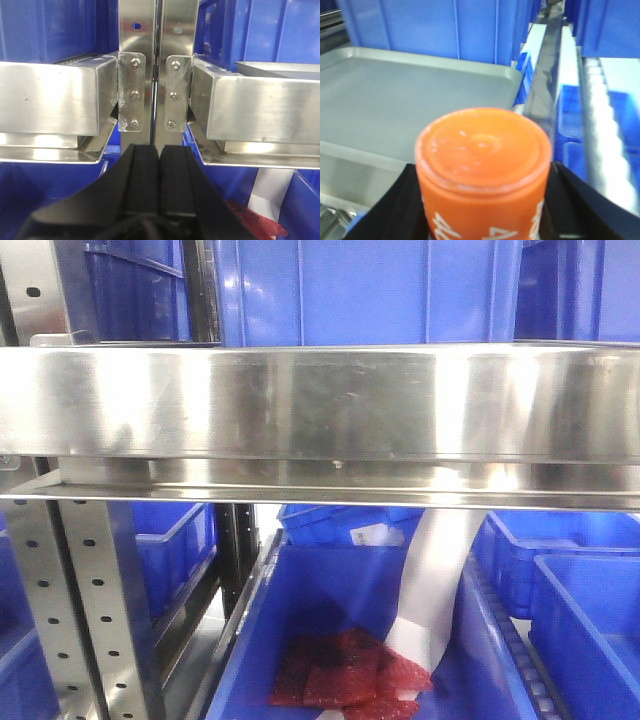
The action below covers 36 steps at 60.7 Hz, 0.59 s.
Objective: Grab orange capacitor from left shelf to right conveyor
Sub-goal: 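Withdraw the right gripper holding the capacitor out of the shelf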
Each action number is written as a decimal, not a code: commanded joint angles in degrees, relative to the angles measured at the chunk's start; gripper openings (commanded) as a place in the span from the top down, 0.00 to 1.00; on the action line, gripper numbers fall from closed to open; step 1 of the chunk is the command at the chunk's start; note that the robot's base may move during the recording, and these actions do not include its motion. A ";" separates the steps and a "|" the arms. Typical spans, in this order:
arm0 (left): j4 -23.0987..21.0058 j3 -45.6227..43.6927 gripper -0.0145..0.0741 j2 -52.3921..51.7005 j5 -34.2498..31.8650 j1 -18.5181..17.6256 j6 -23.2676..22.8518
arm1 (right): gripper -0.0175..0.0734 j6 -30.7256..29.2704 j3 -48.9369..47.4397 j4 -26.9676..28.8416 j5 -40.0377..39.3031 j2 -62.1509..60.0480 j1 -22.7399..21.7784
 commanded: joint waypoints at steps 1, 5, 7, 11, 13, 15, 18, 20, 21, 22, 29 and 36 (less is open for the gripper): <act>-0.10 -0.26 0.98 -0.70 -5.24 -0.09 -0.08 | 0.75 -0.57 -1.26 -2.85 0.32 -6.60 -0.35; -0.10 -0.26 0.98 -0.70 -5.24 -0.09 -0.08 | 0.75 -0.57 -1.36 -4.75 2.77 -11.20 -0.35; -0.10 -0.26 0.98 -0.70 -5.24 -0.09 -0.08 | 0.75 -0.57 -1.36 -5.08 3.25 -12.93 -0.35; -0.10 -0.26 0.98 -0.70 -5.24 -0.09 -0.08 | 0.75 -0.57 -1.36 -5.13 3.80 -16.48 -0.35; -0.10 -0.26 0.98 -0.70 -5.24 -0.09 -0.08 | 0.75 -0.57 -1.36 -5.13 3.90 -18.26 -0.35; -0.10 -0.26 0.98 -0.70 -5.24 -0.09 -0.08 | 0.75 -0.57 -1.36 -5.13 3.90 -19.78 -0.35; -0.10 -0.26 0.98 -0.70 -5.24 -0.09 -0.08 | 0.75 -0.57 -1.36 -5.13 3.82 -21.51 -0.35; -0.10 -0.26 0.98 -0.70 -5.24 -0.09 -0.08 | 0.75 -0.57 -1.36 -5.13 3.82 -22.29 -0.35; -0.10 -0.26 0.98 -0.70 -5.24 -0.09 -0.08 | 0.75 -0.57 -1.36 -5.13 3.82 -22.77 -0.35; -0.10 -0.26 0.98 -0.70 -5.24 -0.09 -0.08 | 0.75 -0.57 -1.36 -5.13 3.82 -23.04 -0.35; -0.10 -0.26 0.98 -0.70 -5.24 -0.09 -0.08 | 0.75 -0.57 -1.36 -5.13 3.82 -23.91 -0.35; -0.10 -0.26 0.98 -0.70 -5.24 -0.09 -0.08 | 0.75 -0.57 -1.36 -5.13 3.89 -23.90 -0.35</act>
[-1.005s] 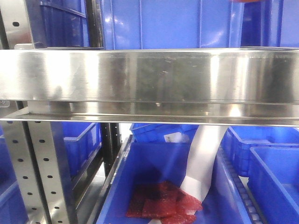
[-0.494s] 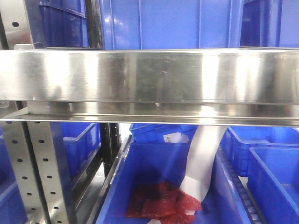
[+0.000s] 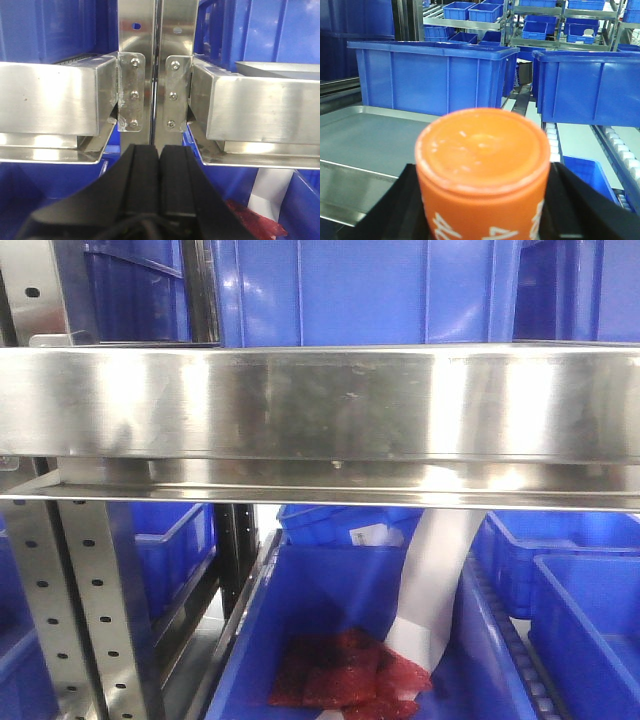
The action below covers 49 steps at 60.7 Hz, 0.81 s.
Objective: Grab orange capacitor from left shelf to right conveyor
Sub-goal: 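Withdraw the right gripper holding the capacitor out of the shelf, then drive the base away from the shelf across the floor, holding the capacitor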
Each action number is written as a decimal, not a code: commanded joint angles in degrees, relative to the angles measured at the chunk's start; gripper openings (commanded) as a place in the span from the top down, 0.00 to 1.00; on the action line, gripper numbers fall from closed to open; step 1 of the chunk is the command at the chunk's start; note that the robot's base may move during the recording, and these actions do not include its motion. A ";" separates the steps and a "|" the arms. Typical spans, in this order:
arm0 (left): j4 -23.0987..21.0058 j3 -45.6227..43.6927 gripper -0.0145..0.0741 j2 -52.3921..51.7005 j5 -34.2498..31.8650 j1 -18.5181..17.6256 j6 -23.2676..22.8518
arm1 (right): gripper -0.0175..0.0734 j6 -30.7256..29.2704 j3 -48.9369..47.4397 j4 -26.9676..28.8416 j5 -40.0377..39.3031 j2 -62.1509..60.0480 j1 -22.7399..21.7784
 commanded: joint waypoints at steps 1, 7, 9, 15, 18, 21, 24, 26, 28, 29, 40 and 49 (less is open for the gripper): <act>-0.10 -0.26 0.98 -0.70 -5.24 -0.09 -0.08 | 0.75 -0.47 -1.61 -1.15 -5.04 0.67 -0.35; -0.10 -0.26 0.98 -0.70 -5.24 -0.09 -0.08 | 0.75 -0.47 -1.61 -1.15 -5.04 0.67 -0.35; -0.10 -0.26 0.98 -0.70 -5.24 -0.09 -0.08 | 0.75 -0.47 -1.61 -1.15 -5.04 0.67 -0.35; -0.10 -0.26 0.98 -0.70 -5.24 -0.09 -0.08 | 0.75 -0.47 -1.61 -1.15 -5.04 0.67 -0.35; -0.10 -0.26 0.98 -0.70 -5.24 -0.09 -0.08 | 0.75 -0.47 -1.61 -1.15 -5.04 0.67 -0.35; -0.10 -0.26 0.98 -0.70 -5.24 -0.09 -0.08 | 0.75 -0.47 -1.61 -1.15 -5.04 0.67 -0.35; -0.10 -0.26 0.98 -0.70 -5.24 -0.09 -0.08 | 0.75 -0.47 -1.61 -1.15 -5.04 0.67 -0.35; -0.10 -0.26 0.98 -0.70 -5.24 -0.09 -0.08 | 0.75 -0.47 -1.61 -1.15 -5.04 0.67 -0.35; -0.10 -0.26 0.98 -0.70 -5.24 -0.09 -0.08 | 0.75 -0.47 -1.61 -1.15 -5.04 0.67 -0.35; -0.10 -0.26 0.98 -0.70 -5.24 -0.09 -0.08 | 0.75 -0.47 -1.61 -1.15 -5.04 0.67 -0.35; -0.10 -0.26 0.98 -0.70 -5.24 -0.09 -0.08 | 0.75 -0.47 -1.61 -1.15 -5.04 0.67 -0.35; -0.10 -0.26 0.98 -0.70 -5.24 -0.09 -0.08 | 0.75 -0.47 -1.61 -1.15 -5.04 0.67 -0.35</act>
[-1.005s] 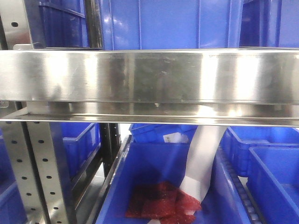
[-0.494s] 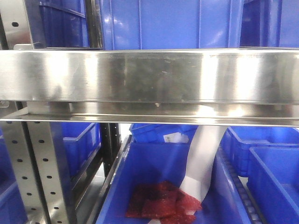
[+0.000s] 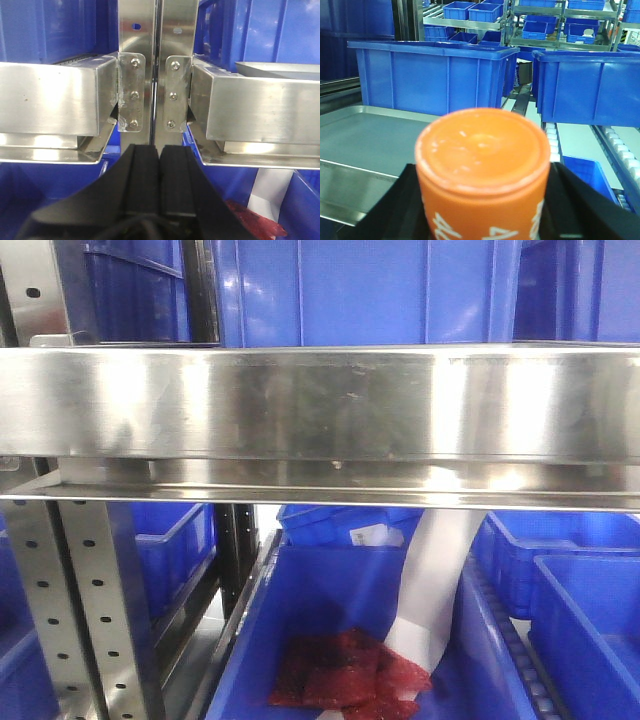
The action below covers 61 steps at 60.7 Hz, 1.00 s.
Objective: Grab orange capacitor from left shelf to right conveyor
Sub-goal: 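Drive the base away from the shelf across the floor, holding the capacitor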
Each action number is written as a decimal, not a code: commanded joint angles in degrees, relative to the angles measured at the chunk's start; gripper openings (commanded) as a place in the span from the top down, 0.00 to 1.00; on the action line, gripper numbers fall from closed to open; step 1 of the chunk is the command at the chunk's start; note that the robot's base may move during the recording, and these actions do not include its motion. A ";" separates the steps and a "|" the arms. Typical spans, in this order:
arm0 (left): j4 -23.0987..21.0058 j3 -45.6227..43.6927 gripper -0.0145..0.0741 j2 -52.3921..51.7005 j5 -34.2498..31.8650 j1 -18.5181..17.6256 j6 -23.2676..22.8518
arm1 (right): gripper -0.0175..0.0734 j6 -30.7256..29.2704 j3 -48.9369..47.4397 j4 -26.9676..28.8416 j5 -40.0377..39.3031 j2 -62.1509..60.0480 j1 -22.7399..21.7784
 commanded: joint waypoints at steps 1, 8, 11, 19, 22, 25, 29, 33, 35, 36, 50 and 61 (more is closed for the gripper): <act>-0.10 -0.26 0.98 -0.70 -5.24 -0.09 -0.08 | 0.75 -0.47 -1.61 -1.06 -5.04 0.67 -0.35; -0.10 -0.26 0.98 -0.70 -5.24 -0.09 -0.08 | 0.75 -0.47 -1.61 -1.06 -5.04 0.67 -0.35; -0.10 -0.26 0.98 -0.70 -5.24 -0.09 -0.08 | 0.75 -0.47 -1.61 -1.06 -5.04 0.67 -0.35; -0.10 -0.26 0.98 -0.70 -5.24 -0.09 -0.08 | 0.75 -0.47 -1.61 -1.06 -5.04 0.67 -0.04; -0.10 -0.26 0.98 -0.70 -5.24 -0.09 -0.08 | 0.75 -0.47 -1.61 -1.06 -5.04 0.67 0.03; -0.10 -0.26 0.98 -0.70 -5.24 -0.09 -0.08 | 0.75 -0.47 -1.61 -1.06 -5.04 0.67 0.03; -0.10 -0.26 0.98 -0.70 -5.24 -0.09 -0.08 | 0.75 -0.47 -1.61 -1.06 -5.04 0.67 0.03; -0.10 -0.26 0.98 -0.70 -5.24 -0.09 -0.08 | 0.75 -0.47 -1.61 -1.06 -5.04 0.67 0.03; -0.10 -0.26 0.98 -0.70 -5.24 -0.09 -0.08 | 0.75 -0.47 -1.61 -1.06 -5.04 0.67 0.03; -0.10 -0.26 0.98 -0.70 -5.24 -0.09 -0.08 | 0.75 -0.47 -1.61 -1.06 -5.04 0.67 0.03; -0.10 -0.26 0.98 -0.70 -5.24 -0.09 -0.08 | 0.75 -0.47 -1.61 -1.06 -5.04 0.67 0.03; -0.10 -0.26 0.98 -0.70 -5.24 -0.09 -0.08 | 0.75 -0.47 -1.61 -1.06 -5.04 0.67 0.03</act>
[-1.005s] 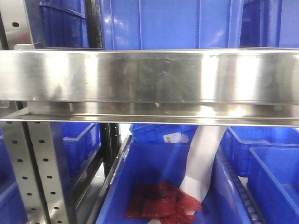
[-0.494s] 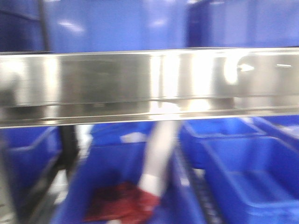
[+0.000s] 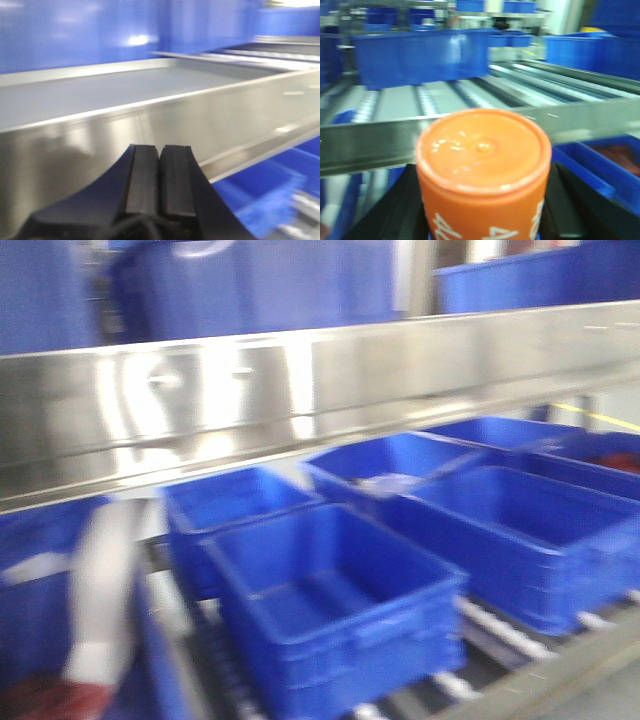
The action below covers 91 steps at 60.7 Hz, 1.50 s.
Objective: Grab orange capacitor from left shelf to right conveyor
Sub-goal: 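Drive the base away from the shelf across the floor, holding the capacitor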
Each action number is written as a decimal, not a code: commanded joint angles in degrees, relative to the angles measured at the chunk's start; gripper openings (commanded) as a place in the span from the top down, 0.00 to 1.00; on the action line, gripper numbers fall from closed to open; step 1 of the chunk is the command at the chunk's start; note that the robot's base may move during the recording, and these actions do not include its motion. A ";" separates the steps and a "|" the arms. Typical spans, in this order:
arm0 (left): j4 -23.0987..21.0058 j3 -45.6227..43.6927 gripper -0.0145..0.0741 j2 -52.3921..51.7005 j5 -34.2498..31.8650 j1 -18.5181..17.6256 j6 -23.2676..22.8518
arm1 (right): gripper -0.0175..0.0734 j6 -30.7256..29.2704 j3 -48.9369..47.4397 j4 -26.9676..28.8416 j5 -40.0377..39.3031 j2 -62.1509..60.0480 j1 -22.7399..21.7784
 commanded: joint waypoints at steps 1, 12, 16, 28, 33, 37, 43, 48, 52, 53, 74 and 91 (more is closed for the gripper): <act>-0.10 -0.26 0.98 -0.70 -5.24 -0.09 -0.08 | 0.75 -0.47 -1.61 -1.02 -5.04 0.67 0.03; -0.10 -0.26 0.98 -0.70 -5.24 -0.09 -0.08 | 0.75 -0.47 -1.61 -1.02 -5.04 0.67 0.03; -0.10 -0.26 0.98 -0.70 -5.24 -0.09 -0.08 | 0.75 -0.47 -1.61 -1.02 -5.04 0.67 0.03; -0.10 -0.26 0.98 -0.70 -5.24 -0.09 -0.08 | 0.75 -0.47 -1.61 -1.02 -5.04 0.67 0.03; -0.10 -0.26 0.98 -0.70 -5.24 -0.09 -0.08 | 0.75 -0.47 -1.61 -1.02 -5.04 0.67 0.03; -0.10 -0.26 0.98 -0.70 -5.24 -0.09 -0.08 | 0.75 -0.47 -1.61 -1.02 -5.04 0.67 0.03; -0.10 -0.26 0.98 -0.70 -5.24 -0.09 -0.08 | 0.75 -0.47 -1.61 -1.02 -5.04 0.67 0.03; -0.10 -0.26 0.98 -0.70 -5.24 -0.09 -0.08 | 0.75 -0.47 -1.61 -1.02 -5.04 0.67 0.03; -0.10 -0.26 0.98 -0.70 -5.24 -0.09 -0.08 | 0.75 -0.47 -1.61 -1.02 -5.04 0.67 0.03; -0.10 -0.26 0.98 -0.70 -5.24 -0.09 -0.08 | 0.75 -0.47 -1.61 -1.02 -5.04 0.67 0.03; -0.10 -0.26 0.98 -0.70 -5.24 -0.09 -0.08 | 0.75 -0.47 -1.61 -1.02 -5.04 0.67 0.03; -0.10 -0.26 0.98 -0.70 -5.24 -0.09 -0.08 | 0.75 -0.47 -1.61 -1.02 -5.04 0.67 0.03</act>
